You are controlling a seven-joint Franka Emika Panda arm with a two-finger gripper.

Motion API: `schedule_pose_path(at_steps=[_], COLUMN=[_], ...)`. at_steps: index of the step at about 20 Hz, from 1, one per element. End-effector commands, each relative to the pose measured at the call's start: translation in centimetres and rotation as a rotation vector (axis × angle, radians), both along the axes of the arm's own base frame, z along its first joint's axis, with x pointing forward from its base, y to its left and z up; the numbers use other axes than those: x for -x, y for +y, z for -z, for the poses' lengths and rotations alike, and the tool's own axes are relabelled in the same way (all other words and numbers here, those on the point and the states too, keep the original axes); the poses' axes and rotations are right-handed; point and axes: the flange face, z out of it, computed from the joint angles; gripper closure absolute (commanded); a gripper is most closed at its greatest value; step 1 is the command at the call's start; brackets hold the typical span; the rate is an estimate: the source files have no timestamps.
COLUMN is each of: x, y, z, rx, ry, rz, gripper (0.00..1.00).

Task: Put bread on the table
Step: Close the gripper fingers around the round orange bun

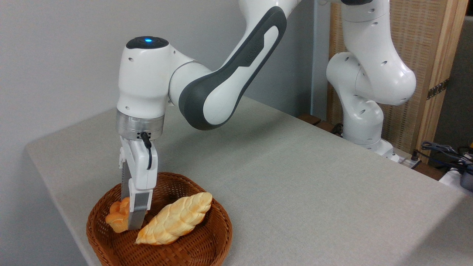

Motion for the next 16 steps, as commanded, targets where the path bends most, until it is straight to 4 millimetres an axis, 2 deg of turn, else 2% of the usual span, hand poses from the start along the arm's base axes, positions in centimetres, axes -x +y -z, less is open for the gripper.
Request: schedule_pose_path(at_steps=[1,9,16], x=[0.01,0.01,0.12], y=[0.15,0.15,0.15], z=[0.24,0.24,-0.43], rx=[-0.008,-0.01,-0.007], ry=[-0.015,-0.015,-0.019], rz=[0.011,0.013,0.007], gripper=[0.61,0.62,0.66])
